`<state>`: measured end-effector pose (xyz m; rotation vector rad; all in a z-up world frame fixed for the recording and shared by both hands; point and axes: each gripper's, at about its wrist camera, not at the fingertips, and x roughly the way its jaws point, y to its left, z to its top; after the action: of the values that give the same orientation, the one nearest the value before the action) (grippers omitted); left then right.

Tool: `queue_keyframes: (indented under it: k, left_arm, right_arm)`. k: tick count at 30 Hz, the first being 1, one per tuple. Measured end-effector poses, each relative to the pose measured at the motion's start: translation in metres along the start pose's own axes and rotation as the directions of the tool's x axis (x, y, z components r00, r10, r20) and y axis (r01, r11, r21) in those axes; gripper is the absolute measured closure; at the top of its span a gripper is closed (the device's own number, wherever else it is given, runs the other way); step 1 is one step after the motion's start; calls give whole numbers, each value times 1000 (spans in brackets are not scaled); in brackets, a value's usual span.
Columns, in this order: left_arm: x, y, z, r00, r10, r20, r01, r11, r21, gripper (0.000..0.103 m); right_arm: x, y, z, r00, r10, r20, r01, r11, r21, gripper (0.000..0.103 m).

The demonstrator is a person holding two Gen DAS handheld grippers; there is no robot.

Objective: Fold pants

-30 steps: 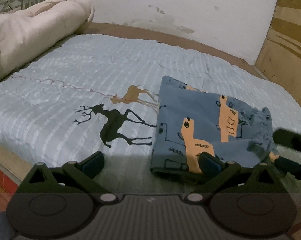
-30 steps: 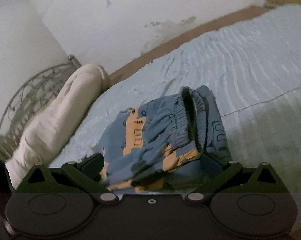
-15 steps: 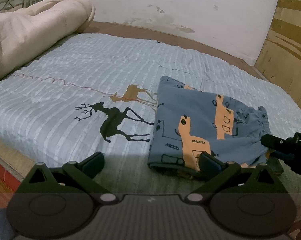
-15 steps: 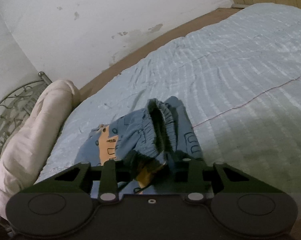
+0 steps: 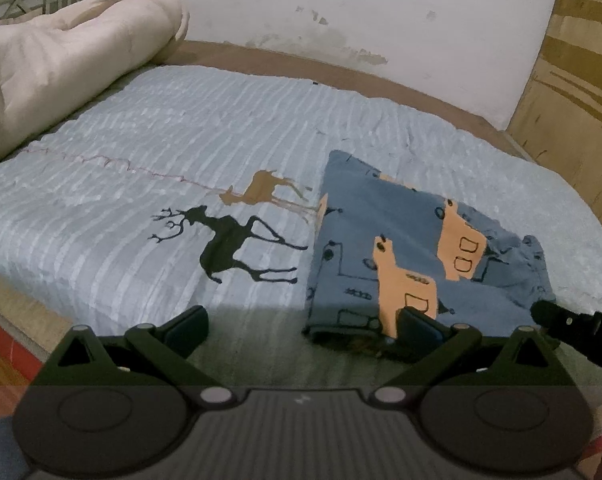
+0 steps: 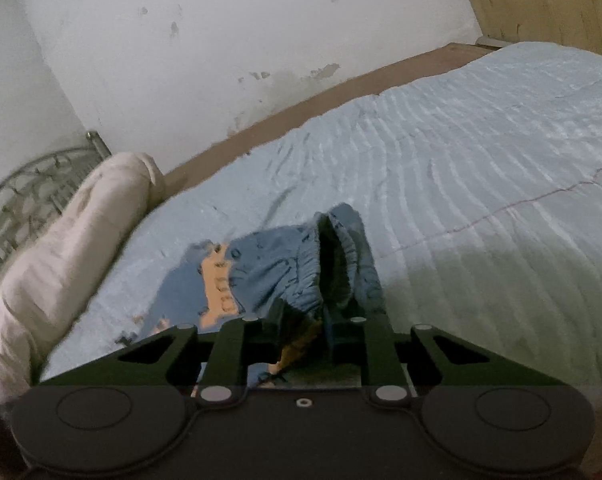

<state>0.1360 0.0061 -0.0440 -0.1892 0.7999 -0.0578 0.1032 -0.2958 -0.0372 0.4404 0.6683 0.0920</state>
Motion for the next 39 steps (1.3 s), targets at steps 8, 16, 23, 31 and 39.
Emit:
queue_keyframes:
  k: [8, 16, 23, 31, 39]
  left_arm:
    - [-5, 1, 5, 1000, 3, 20, -3, 1000, 5, 1]
    - [20, -2, 29, 997, 79, 11, -79, 997, -17, 1]
    - [28, -4, 17, 997, 82, -10, -82, 996, 34, 1]
    - [18, -2, -4, 998, 57, 5, -57, 993, 102, 1]
    - [15, 1, -6, 999, 49, 17, -51, 993, 103, 1]
  right_arm:
    - [2, 6, -11, 999, -39, 8, 39, 994, -100, 71]
    - [4, 15, 4, 994, -40, 105, 61, 978, -199, 14]
    - [54, 7, 27, 990, -138, 13, 138, 973, -183, 7]
    - [26, -11, -16, 989, -142, 47, 150, 943, -298, 6]
    - [26, -9, -26, 985, -159, 62, 171, 930, -325, 5]
